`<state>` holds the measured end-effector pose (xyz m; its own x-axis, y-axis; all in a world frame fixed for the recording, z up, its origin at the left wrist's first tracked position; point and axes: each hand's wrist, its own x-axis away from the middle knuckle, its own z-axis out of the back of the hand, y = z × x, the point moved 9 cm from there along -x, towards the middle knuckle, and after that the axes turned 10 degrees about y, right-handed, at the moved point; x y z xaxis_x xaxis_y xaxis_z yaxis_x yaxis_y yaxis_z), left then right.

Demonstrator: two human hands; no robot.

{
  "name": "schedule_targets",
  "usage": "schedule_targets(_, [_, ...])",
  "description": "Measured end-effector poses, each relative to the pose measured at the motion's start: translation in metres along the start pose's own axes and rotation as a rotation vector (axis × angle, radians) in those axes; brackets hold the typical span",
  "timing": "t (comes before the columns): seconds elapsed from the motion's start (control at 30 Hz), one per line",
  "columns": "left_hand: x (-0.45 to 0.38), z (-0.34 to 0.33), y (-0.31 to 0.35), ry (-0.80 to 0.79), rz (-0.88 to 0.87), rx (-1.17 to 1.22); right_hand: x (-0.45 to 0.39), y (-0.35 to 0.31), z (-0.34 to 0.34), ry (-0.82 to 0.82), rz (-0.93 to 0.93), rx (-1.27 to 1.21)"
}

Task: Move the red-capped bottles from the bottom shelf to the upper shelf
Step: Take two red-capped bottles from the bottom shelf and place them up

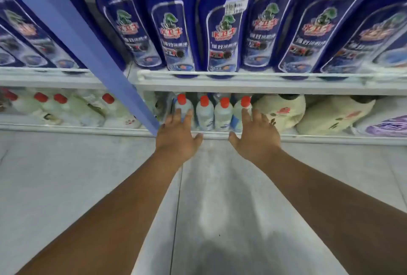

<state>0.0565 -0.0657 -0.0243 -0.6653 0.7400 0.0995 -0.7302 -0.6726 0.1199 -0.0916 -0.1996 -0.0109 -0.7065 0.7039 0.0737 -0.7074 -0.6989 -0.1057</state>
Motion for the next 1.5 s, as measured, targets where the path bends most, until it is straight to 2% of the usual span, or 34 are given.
schedule_targets(0.17, [-0.026,-0.037,-0.024,0.077,0.156,0.13,-0.024,0.007,-0.037,0.153,-0.048,-0.249])
schedule_targets(0.3, [-0.036,-0.038,-0.03,0.34,0.219,0.402,-0.035,0.016,-0.049,0.351,-0.16,-0.522])
schedule_targets(0.4, [-0.04,-0.043,-0.035,0.451,0.256,0.531,-0.041,0.028,-0.066,0.379,-0.273,-0.729])
schedule_targets(0.5, [-0.052,-0.06,-0.043,0.449,0.322,0.678,-0.049,0.032,-0.086,0.345,-0.328,-0.846])
schedule_targets(0.6, [-0.068,-0.079,-0.055,0.41,0.399,0.823,-0.055,0.037,-0.095,0.39,-0.379,-0.91])
schedule_targets(0.7, [-0.078,-0.093,-0.064,0.346,0.425,0.892,-0.062,0.041,-0.099,0.435,-0.407,-0.902])
schedule_targets(0.8, [-0.081,-0.1,-0.069,0.322,0.433,0.937,-0.07,0.043,-0.098,0.474,-0.359,-0.823])
schedule_targets(0.87, [-0.081,-0.102,-0.069,0.303,0.42,0.954,-0.072,0.044,-0.099,0.44,-0.356,-0.857])
schedule_targets(0.97, [-0.077,-0.098,-0.069,0.317,0.401,0.988,-0.072,0.046,-0.098,0.396,-0.371,-0.943])
schedule_targets(1.23, [-0.064,-0.059,-0.066,0.422,0.362,1.013,-0.058,0.05,-0.069,0.482,-0.314,-1.072])
schedule_targets(1.4, [-0.024,-0.042,-0.053,0.473,0.391,1.031,-0.034,0.052,-0.044,0.423,-0.267,-1.08])
schedule_targets(1.5, [0.009,-0.028,-0.045,0.436,0.406,1.028,-0.005,0.044,-0.014,0.395,-0.24,-1.067])
